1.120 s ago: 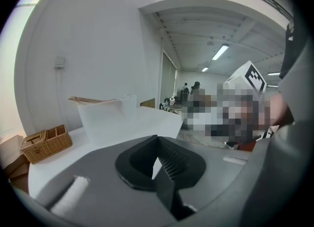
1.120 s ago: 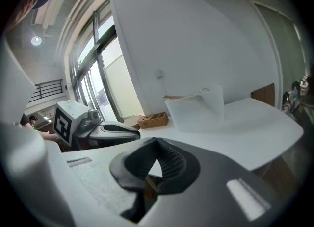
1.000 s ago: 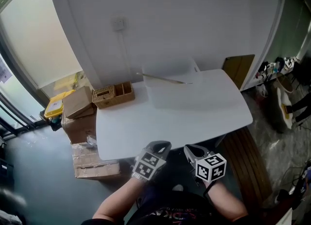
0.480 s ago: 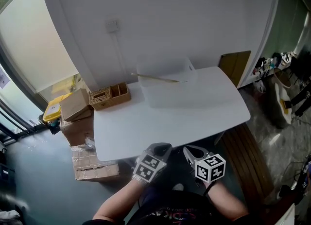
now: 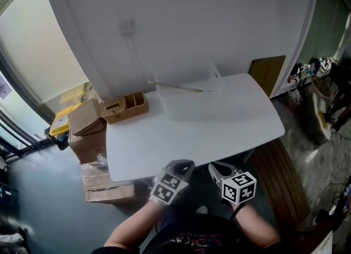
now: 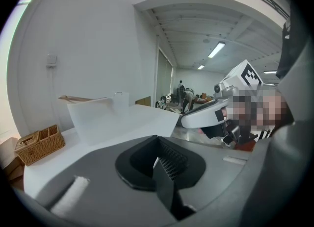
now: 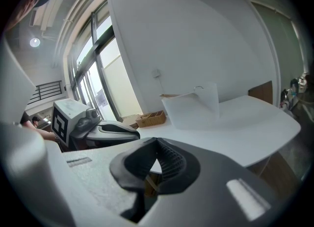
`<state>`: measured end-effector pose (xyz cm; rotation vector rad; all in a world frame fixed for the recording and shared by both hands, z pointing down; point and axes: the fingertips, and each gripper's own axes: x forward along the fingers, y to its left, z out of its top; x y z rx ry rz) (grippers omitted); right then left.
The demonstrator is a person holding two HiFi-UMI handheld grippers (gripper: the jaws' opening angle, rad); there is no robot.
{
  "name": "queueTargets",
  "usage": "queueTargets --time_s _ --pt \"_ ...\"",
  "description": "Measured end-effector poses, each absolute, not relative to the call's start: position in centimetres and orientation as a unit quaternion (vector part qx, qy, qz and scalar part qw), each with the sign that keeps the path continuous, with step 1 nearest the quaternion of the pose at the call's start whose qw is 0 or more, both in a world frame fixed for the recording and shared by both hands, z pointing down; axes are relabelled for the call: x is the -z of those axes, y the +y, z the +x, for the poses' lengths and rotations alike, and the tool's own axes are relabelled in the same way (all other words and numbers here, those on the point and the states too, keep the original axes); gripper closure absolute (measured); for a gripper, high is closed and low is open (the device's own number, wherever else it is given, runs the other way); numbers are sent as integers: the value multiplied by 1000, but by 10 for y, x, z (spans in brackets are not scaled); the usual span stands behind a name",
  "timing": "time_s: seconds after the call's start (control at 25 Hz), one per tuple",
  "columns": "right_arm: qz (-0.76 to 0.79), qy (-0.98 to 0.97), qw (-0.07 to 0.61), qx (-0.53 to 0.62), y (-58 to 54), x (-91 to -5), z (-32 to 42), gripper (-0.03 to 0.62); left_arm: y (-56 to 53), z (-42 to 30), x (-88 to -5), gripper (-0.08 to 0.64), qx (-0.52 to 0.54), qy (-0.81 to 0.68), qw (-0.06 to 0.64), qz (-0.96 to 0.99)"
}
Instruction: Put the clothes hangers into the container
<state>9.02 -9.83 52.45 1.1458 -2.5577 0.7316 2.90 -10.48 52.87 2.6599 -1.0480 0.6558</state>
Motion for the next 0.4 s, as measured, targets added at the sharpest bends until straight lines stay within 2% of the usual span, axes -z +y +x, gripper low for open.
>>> queueTargets --time_s 0.4 --pt "388 -880 122 -247 -109 -523 95 591 -111 35 -526 554 -222 -360 99 901"
